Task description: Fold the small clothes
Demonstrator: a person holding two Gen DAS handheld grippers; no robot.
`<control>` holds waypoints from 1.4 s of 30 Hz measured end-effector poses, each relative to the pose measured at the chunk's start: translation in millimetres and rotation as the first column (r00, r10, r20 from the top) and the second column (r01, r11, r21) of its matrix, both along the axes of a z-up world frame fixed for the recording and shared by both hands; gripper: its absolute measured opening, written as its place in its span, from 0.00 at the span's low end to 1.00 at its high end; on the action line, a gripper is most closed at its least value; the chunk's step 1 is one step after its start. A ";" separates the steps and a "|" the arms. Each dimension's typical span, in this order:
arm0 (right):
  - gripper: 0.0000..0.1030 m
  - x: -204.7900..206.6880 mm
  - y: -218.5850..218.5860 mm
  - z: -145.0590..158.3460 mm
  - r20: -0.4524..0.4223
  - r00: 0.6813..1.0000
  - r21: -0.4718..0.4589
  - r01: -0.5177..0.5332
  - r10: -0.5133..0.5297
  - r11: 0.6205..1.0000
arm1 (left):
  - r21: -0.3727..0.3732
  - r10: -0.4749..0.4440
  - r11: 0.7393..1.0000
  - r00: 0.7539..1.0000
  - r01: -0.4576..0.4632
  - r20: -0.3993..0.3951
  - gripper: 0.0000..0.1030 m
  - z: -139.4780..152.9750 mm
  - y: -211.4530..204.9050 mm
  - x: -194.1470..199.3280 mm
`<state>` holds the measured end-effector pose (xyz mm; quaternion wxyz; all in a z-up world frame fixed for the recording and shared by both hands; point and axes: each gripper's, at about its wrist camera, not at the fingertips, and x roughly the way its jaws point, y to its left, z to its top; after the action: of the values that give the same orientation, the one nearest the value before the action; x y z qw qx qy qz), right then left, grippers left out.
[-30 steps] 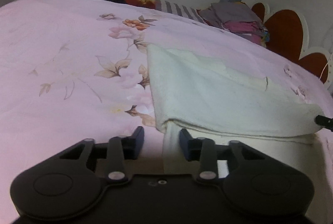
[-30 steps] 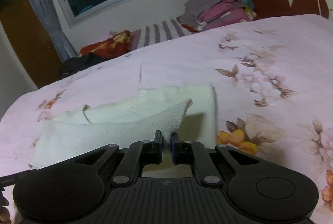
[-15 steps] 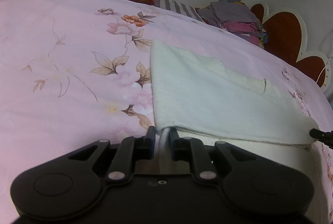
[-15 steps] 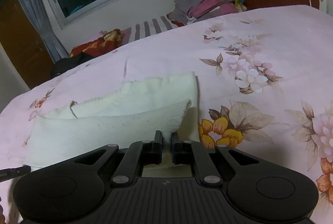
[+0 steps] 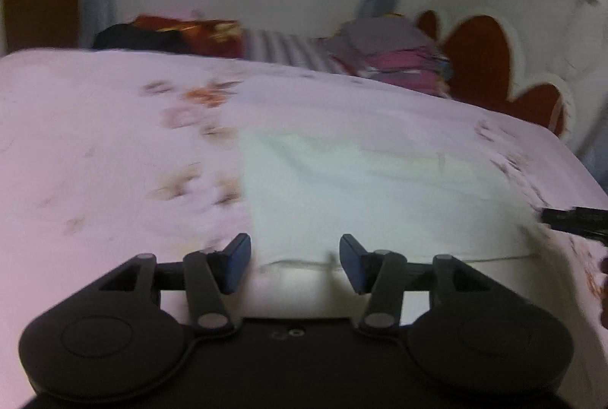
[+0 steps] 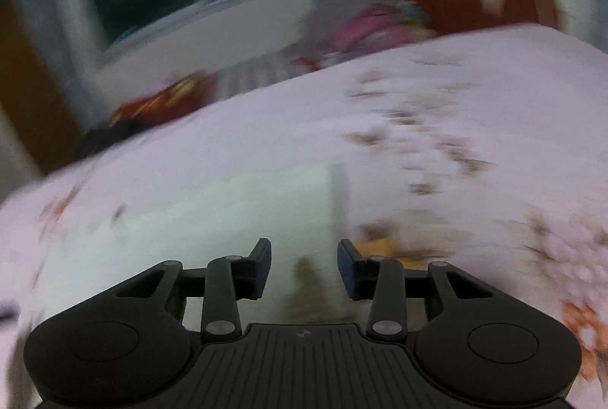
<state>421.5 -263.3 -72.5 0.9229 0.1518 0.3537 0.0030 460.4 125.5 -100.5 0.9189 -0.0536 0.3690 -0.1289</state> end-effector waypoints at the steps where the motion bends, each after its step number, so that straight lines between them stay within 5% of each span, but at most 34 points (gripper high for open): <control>1: 0.38 3.0 10.6 -2.8 -0.007 0.999 -0.004 -0.044 0.044 0.999 | 0.002 -0.020 1.000 1.000 0.020 -0.013 0.47 -4.4 -8.9 4.9; 5: 0.29 14.4 25.5 -25.5 -0.080 0.994 -0.050 -0.080 0.076 0.996 | 0.041 -0.030 0.999 0.996 0.033 -0.086 0.46 -27.6 -18.8 18.5; 7: 0.02 16.4 11.3 -31.7 -0.100 0.995 -0.048 -0.025 0.020 0.999 | 0.035 -0.050 0.998 0.993 0.054 -0.109 0.44 -33.1 -12.0 17.7; 12: 0.02 22.9 -7.5 -11.9 -0.045 0.999 0.015 -0.013 0.014 1.000 | -0.053 -0.042 0.998 0.997 0.038 -0.070 0.47 -14.7 -7.3 39.8; 20: 0.02 100.3 -10.3 -30.4 -0.121 0.993 -0.060 -0.023 0.016 0.998 | 0.055 -0.055 0.997 0.993 0.061 -0.102 0.48 -18.6 -27.0 125.1; 24: 0.02 88.5 -16.1 -30.6 -0.113 0.993 -0.070 -0.054 0.046 0.996 | -0.088 -0.060 0.995 0.993 0.051 -0.100 0.50 -8.8 2.8 96.9; 26: 0.02 75.8 -14.7 -29.9 -0.098 0.993 -0.058 -0.069 0.063 0.996 | -0.006 -0.052 0.999 0.984 0.051 -0.171 0.47 -21.8 0.9 84.7; 29: 0.02 55.4 -10.7 -25.0 -0.089 0.995 -0.031 -0.038 0.036 0.999 | 0.097 -0.034 0.994 0.991 0.047 -0.132 0.56 -32.5 5.2 56.3; 32: 0.02 33.7 -1.3 -27.8 -0.111 0.994 -0.150 -0.005 -0.012 0.989 | 0.052 0.061 0.997 0.995 -0.057 -0.074 0.55 -20.8 21.0 41.6; 34: 0.02 29.8 -0.8 -24.7 -0.099 0.995 -0.118 0.015 -0.027 0.993 | 0.032 0.058 0.998 0.998 -0.058 -0.002 0.58 -6.1 16.8 47.6; 42: 0.02 89.1 83.2 -13.4 -0.040 0.969 0.012 -0.242 0.242 0.970 | 0.088 -0.053 0.995 0.998 0.056 -0.032 0.66 -22.2 -36.2 118.4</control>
<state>510.6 -180.2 -85.9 0.9077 0.1106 0.3886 0.1136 578.7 89.3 -122.7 0.9108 -0.0045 0.3895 -0.1366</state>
